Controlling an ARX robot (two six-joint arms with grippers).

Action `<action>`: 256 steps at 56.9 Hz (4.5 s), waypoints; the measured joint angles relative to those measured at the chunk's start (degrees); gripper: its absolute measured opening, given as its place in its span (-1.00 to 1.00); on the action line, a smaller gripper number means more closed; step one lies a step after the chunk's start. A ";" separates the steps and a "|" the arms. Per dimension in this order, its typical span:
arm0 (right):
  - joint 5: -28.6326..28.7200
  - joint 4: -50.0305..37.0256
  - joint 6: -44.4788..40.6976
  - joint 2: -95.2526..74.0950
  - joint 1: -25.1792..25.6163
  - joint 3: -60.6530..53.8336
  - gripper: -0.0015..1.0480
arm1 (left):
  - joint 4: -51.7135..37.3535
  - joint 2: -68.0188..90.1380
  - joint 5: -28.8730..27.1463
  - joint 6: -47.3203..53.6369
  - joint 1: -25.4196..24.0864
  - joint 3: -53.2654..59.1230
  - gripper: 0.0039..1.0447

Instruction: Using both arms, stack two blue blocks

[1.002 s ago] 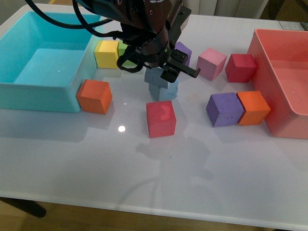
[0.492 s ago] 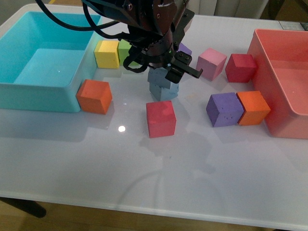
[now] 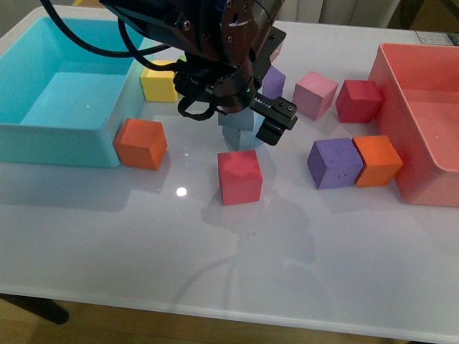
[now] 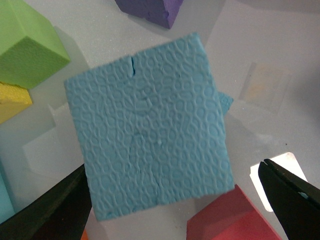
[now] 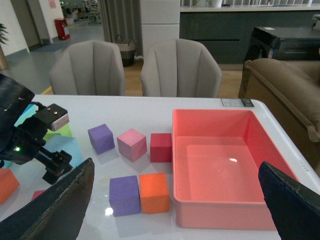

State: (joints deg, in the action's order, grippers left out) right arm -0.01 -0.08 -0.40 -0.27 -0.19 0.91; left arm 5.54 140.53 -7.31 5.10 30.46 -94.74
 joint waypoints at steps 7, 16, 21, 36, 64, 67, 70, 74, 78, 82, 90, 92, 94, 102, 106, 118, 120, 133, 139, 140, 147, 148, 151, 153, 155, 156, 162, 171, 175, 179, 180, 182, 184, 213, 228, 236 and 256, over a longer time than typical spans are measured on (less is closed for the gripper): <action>0.00 0.00 0.00 0.00 0.00 0.00 0.83 | -1.62 -3.21 -0.13 -0.02 -0.33 4.66 0.84; 0.00 0.00 0.00 0.00 0.00 0.00 0.83 | -4.72 -9.99 -0.24 -0.02 -1.01 12.74 0.84; 0.00 0.00 0.00 0.00 0.00 0.00 0.83 | -6.73 -14.08 -0.13 -0.09 -1.40 17.79 0.84; 0.00 0.00 0.00 0.00 0.00 0.00 0.83 | -16.74 -40.81 4.57 -0.09 -5.20 45.97 0.84; -0.15 0.09 0.00 0.07 0.00 0.00 0.83 | -72.11 -54.47 -9.27 -4.55 -12.94 76.11 -0.08; -0.13 0.09 0.00 0.04 0.00 0.00 0.83 | -72.24 -57.55 -8.26 -4.59 -14.16 77.99 -0.25; -0.11 0.09 0.00 0.07 0.00 0.00 0.83 | -71.78 -59.87 -7.17 -4.74 -15.50 80.00 -0.42; -0.11 0.09 0.00 0.04 0.00 0.00 0.83 | -70.49 -62.77 -5.88 -4.83 -17.25 82.71 -0.66; -0.13 0.09 0.00 0.04 0.00 0.00 0.83 | -68.98 -66.05 -4.22 -4.83 -18.53 84.74 -0.90; -0.13 0.09 0.00 0.04 0.00 0.00 0.83 | -67.32 -69.66 -2.80 -4.96 -19.67 86.33 -0.97; -0.13 0.09 0.00 0.04 0.00 0.00 0.83 | -63.17 -76.39 -0.79 -4.98 -21.94 89.02 -0.97; -0.11 0.09 0.00 0.04 0.00 0.00 0.83 | -62.23 -77.85 -0.33 -4.98 -22.43 89.53 -0.97; -0.11 0.09 0.00 0.04 0.00 0.00 0.83 | -60.85 -79.82 0.09 -4.96 -22.97 90.18 -0.97; -0.13 0.09 0.00 0.04 0.00 0.00 0.83 | -55.36 -87.12 1.84 -4.96 -24.65 91.93 -0.97; -0.13 0.09 0.00 0.04 0.00 0.00 0.83 | -52.61 -90.47 4.44 -4.98 -26.18 92.48 -0.97; -0.11 0.09 0.00 0.04 0.00 0.00 0.83 | -44.24 -100.41 7.34 -4.98 -30.18 93.83 -0.97; -0.11 0.09 0.00 0.04 0.00 0.00 0.83 | -43.21 -101.57 7.32 -4.96 -30.18 93.83 -0.97; -0.11 0.09 0.00 0.04 0.00 0.00 0.83 | -35.26 -110.36 7.32 -4.98 -30.21 93.88 -0.97; -0.13 0.09 0.00 0.04 0.00 0.00 0.83 | -31.82 -114.01 7.32 -4.98 -30.21 93.88 -0.97; -0.13 0.09 0.00 0.04 0.00 0.00 0.83 | -31.21 -114.64 7.32 -4.98 -30.21 93.88 -0.97; -0.13 0.09 0.00 0.04 0.00 0.00 0.83 | -27.71 -118.31 7.32 -4.98 -30.21 93.88 -0.97; -0.13 0.09 0.00 0.04 0.00 0.00 0.83 | -27.21 -118.81 7.32 -4.96 -30.21 93.88 -0.97; -0.11 0.09 0.00 0.04 0.00 0.00 0.83 | -26.01 -120.08 7.32 -4.96 -30.21 93.90 -0.97; -0.11 0.09 0.00 0.04 0.00 0.00 0.83 | -25.07 -121.07 7.30 -4.96 -30.21 93.90 -0.97; -0.11 0.09 0.00 0.04 0.00 0.00 0.83 | -24.37 -121.74 7.30 -4.98 -30.21 93.90 -0.97; -0.11 0.09 0.00 0.04 0.00 0.00 0.83 | -23.93 -122.18 7.32 -4.98 -30.21 93.90 -0.97; -0.13 0.09 0.00 0.04 0.00 0.00 0.83 | -21.68 -124.48 7.32 -4.98 -30.21 93.90 -0.97; -0.11 0.09 0.00 0.04 0.00 0.00 0.83 | -18.88 -127.25 7.32 -4.96 -30.21 93.90 -0.97; -0.13 0.09 0.00 0.04 0.00 0.00 0.83 | -17.88 -128.28 7.30 -4.98 -30.21 93.90 -0.97; -0.13 0.09 0.00 0.04 0.00 0.00 0.83 | -16.90 -129.26 7.32 -4.98 -30.21 93.90 -0.97; -0.13 0.09 0.00 0.04 0.00 0.00 0.83 | -16.61 -129.52 7.32 -4.96 -30.21 93.90 -0.97; -0.11 0.09 0.00 0.04 0.00 0.00 0.83 | -16.11 -130.03 7.32 -4.96 -30.21 93.90 -0.97; -0.13 0.09 0.00 0.04 0.00 0.00 0.83 | -15.13 -130.99 7.32 -4.96 -30.21 93.88 -0.97; -0.11 0.09 0.00 0.04 0.00 0.00 0.83 | -5.68 -140.17 7.32 -5.01 -30.21 93.88 -0.79; -0.11 0.09 0.00 0.04 0.00 0.00 0.83 | -5.66 -140.17 7.32 -5.01 -30.21 93.88 0.13; -0.13 0.09 0.00 0.04 0.00 0.00 0.83 | -5.66 -140.17 7.32 -5.01 -30.21 93.88 0.60; -0.13 0.09 0.00 0.04 0.00 0.00 0.83 | -5.66 -140.17 7.32 -4.98 -30.21 93.88 0.84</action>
State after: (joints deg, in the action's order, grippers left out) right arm -0.14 0.01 -0.40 -0.23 -0.19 0.91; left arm -0.12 0.36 0.01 0.12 0.25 -0.86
